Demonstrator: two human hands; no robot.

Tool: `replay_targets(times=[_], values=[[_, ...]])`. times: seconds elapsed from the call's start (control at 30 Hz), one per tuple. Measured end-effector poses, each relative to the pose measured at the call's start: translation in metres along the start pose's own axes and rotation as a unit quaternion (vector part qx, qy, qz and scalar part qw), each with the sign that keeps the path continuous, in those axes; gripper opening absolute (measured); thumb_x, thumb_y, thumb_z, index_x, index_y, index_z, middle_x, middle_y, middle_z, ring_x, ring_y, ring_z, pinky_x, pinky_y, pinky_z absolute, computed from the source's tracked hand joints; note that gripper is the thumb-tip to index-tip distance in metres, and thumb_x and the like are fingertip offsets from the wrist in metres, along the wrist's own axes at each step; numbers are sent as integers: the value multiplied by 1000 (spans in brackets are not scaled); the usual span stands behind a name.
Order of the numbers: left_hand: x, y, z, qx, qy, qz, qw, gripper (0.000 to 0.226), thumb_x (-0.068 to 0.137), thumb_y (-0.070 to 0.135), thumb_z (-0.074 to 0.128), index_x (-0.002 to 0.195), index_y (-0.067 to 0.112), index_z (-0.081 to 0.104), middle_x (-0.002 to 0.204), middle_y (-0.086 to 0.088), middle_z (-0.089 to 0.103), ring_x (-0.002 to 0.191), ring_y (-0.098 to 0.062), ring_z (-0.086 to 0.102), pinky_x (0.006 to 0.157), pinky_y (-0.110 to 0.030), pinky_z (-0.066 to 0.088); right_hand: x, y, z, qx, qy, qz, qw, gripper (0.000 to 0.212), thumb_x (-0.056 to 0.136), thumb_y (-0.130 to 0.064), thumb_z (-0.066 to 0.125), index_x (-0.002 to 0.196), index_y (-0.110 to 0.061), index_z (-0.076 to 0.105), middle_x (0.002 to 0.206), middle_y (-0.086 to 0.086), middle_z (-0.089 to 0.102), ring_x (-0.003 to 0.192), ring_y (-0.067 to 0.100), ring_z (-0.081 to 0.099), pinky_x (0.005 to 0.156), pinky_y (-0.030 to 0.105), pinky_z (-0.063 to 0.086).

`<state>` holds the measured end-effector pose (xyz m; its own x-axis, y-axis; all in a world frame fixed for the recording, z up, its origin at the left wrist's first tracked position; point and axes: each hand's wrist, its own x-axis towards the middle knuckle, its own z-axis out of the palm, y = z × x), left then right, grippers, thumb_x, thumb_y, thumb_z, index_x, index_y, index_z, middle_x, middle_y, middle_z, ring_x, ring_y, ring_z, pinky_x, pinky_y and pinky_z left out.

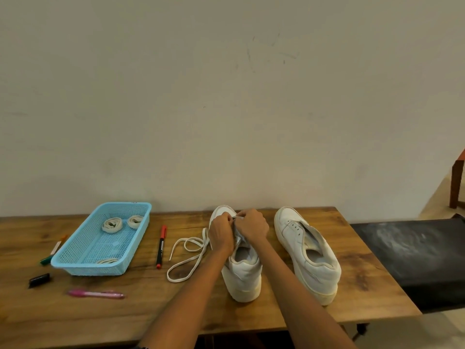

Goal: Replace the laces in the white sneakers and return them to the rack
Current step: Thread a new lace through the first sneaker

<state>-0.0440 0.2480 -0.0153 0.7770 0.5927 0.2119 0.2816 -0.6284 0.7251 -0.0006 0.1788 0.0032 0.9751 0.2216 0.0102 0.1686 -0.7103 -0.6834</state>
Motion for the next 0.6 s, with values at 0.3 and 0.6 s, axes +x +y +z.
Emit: replay_targets(times=[0.3,0.6], values=[[5,-8,10,-56,29,4,998,18,90,5,49,74,11,55,80,-12,64,69,-19,53,54,-25,32,26,3,-15,212,-164,130,955,24,83,5,54,67,-12,63,68,5,58,58,10,50,50,19,43],[7,-8,4,20,0,-30,999,22,84,17,62,105,13,64,114,-6,63,111,-24,51,89,-31,41,66,-3,-72,636,81,154,752,32,90,13,25,71,-7,42,65,9,44,51,16,39,44,23,40]])
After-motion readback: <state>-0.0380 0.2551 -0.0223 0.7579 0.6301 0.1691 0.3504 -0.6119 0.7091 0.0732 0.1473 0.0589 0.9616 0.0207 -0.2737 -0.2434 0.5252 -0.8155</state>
